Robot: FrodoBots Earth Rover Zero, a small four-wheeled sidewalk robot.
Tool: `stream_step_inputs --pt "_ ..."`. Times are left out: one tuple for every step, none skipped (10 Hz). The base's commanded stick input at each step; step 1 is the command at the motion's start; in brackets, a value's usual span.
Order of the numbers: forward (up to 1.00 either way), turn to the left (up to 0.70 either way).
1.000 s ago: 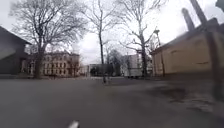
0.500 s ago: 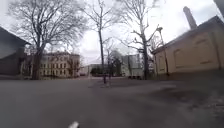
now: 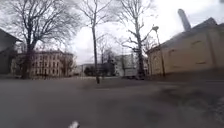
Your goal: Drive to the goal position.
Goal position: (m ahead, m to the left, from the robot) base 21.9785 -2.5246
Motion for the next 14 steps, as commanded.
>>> stream_step_inputs --pt "1.00 -0.12" --pt "1.00 0.00" --pt "1.00 0.00" --pt "1.00 0.00" --pt "1.00 -0.18" --pt "1.00 -0.40" --pt "1.00 0.00" --pt "1.00 0.00" --pt "1.00 0.00" --pt "1.00 0.00" --pt "1.00 0.00" --pt "1.00 0.00" --pt "1.00 0.00" --pt "1.00 0.00"
